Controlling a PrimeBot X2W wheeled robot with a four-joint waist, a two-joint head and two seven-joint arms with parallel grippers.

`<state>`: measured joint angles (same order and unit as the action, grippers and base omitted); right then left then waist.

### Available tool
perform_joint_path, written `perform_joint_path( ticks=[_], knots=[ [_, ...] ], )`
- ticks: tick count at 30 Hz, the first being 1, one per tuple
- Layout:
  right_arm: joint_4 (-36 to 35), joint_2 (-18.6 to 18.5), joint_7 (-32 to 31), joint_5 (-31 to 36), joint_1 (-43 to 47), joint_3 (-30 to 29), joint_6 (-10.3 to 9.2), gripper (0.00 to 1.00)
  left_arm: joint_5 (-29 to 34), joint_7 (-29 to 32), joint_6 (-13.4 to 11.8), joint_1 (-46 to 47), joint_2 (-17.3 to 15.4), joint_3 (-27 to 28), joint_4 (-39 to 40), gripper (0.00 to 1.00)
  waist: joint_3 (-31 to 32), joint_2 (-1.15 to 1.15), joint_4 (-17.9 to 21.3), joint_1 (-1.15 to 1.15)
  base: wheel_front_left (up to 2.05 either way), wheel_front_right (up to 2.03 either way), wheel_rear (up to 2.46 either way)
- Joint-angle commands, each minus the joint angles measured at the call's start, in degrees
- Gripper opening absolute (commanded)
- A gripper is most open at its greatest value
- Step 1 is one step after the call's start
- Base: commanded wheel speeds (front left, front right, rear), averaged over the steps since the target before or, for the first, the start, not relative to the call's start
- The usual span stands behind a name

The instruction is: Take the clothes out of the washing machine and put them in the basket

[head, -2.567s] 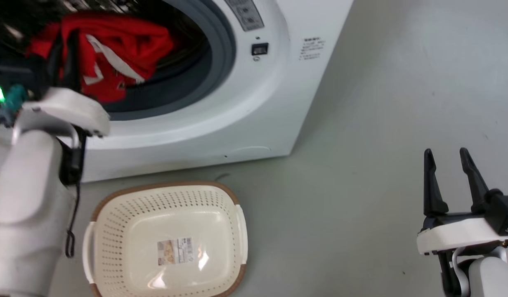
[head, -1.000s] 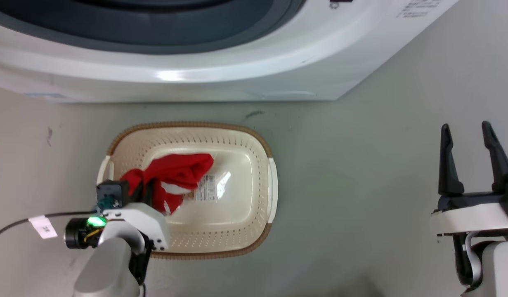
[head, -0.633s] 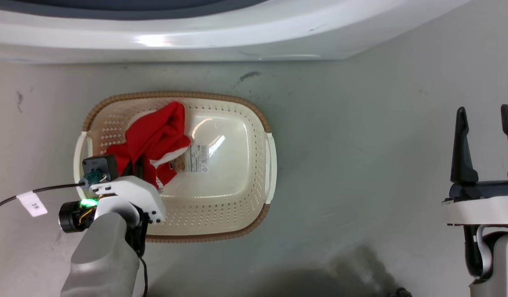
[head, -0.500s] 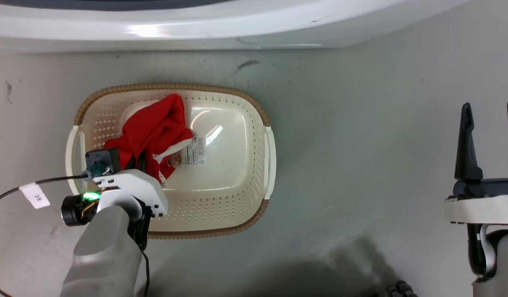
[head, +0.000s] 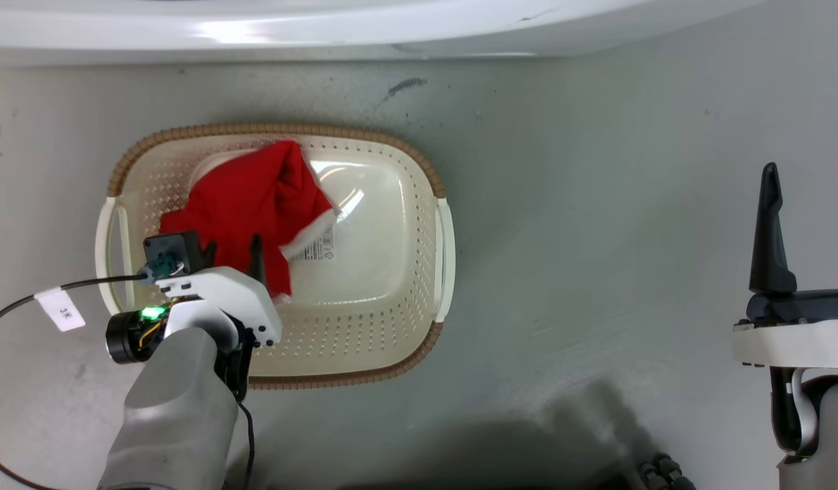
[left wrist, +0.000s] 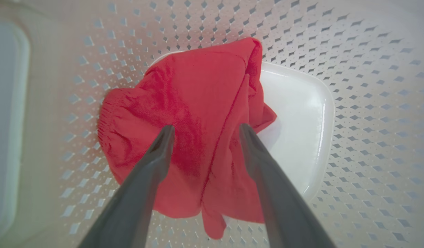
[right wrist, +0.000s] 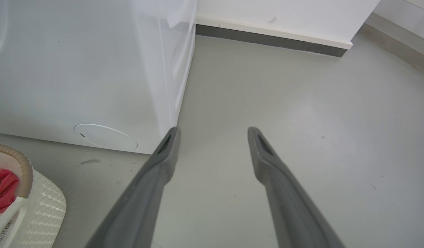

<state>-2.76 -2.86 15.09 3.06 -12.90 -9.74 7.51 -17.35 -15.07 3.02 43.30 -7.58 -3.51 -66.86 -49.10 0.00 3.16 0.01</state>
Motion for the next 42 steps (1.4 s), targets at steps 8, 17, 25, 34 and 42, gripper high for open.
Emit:
perform_joint_path(
  ticks=[8,17,25,34,42],
  knots=[
    [3.2,0.0,0.1,-0.6,-1.2,1.2,-0.04,1.0,0.9,-0.2,0.3,-5.8,-0.9,1.8,4.5,1.0,9.1,0.0,0.3,-0.01,0.0,0.0,0.0],
    [6.8,0.0,0.1,-1.4,0.1,1.4,-0.04,1.0,3.2,-0.2,1.6,-13.5,-0.5,3.5,14.1,1.0,18.7,0.0,-0.6,-0.01,0.0,0.0,0.0],
    [10.1,0.0,0.1,-2.3,2.3,1.8,-0.04,1.0,5.9,-0.2,3.1,-21.9,0.4,4.8,23.9,1.0,26.1,0.0,-1.2,-0.01,0.0,0.0,0.0],
    [11.9,0.0,0.1,-3.1,5.3,2.3,-0.04,1.0,9.3,-0.2,4.2,-30.0,0.2,2.2,35.2,1.0,31.5,0.0,-1.1,-0.01,0.0,0.0,0.0],
    [12.8,0.0,0.1,-4.4,6.9,3.3,-0.04,1.0,9.8,-0.2,4.4,-32.4,-1.1,-0.2,41.2,1.0,34.5,0.0,0.3,-0.01,0.0,0.0,0.0]
  ],
)
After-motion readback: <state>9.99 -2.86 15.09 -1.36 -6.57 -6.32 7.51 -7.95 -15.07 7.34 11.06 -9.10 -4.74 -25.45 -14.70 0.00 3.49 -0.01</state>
